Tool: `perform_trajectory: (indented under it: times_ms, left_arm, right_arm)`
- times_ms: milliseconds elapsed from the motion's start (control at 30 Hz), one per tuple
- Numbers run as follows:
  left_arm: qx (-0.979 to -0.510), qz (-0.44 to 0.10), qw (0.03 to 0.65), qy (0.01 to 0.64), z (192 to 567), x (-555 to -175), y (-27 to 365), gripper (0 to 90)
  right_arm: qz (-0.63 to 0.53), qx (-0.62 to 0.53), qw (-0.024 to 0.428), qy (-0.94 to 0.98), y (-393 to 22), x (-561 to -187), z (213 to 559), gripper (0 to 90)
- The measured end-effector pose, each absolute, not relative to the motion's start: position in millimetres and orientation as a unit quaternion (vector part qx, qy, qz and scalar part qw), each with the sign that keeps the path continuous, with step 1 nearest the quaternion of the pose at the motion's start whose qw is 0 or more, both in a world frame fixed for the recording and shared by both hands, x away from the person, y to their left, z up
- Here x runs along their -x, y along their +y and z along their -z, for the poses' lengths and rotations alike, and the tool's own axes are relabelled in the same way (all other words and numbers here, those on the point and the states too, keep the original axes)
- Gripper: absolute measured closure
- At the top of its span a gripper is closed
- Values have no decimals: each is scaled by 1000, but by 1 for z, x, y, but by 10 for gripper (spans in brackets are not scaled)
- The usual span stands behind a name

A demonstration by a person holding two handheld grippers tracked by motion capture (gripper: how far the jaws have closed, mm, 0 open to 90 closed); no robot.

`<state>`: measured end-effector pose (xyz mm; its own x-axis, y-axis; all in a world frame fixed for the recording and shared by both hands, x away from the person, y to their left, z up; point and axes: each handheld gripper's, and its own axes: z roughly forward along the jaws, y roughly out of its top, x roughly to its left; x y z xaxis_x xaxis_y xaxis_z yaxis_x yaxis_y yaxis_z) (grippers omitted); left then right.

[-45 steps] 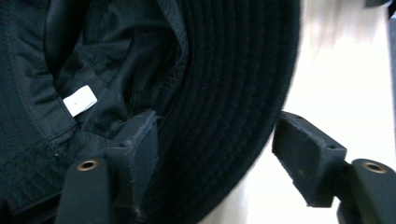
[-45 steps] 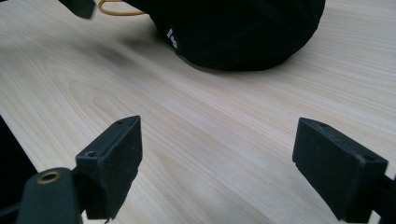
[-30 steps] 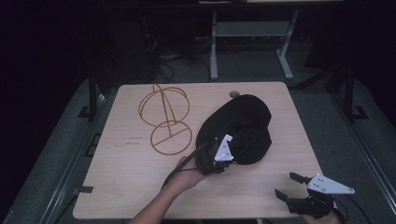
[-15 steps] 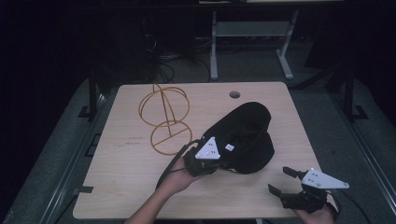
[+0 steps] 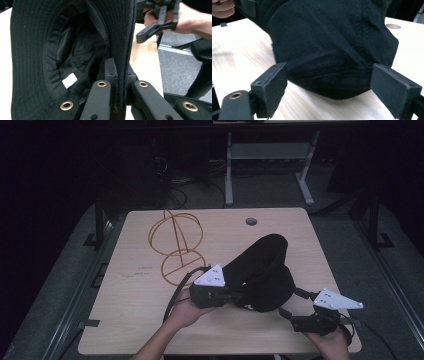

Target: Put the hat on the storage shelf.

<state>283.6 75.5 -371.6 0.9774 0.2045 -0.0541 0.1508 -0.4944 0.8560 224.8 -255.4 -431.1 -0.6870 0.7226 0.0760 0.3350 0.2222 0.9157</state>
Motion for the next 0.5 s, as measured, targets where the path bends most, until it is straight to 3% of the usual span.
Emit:
perform_trajectory:
  times_ms: [267, 500]
  left_arm:
    - [-859, -13, 505, 89, 370, -279, 68, 873]
    - [-857, -8, 508, 84, 370, -278, 66, 873]
  right_arm:
    - [-512, -342, 175, 768, -244, -236, 433, 157]
    - [-522, -308, 158, 780, -235, -242, 435, 418]
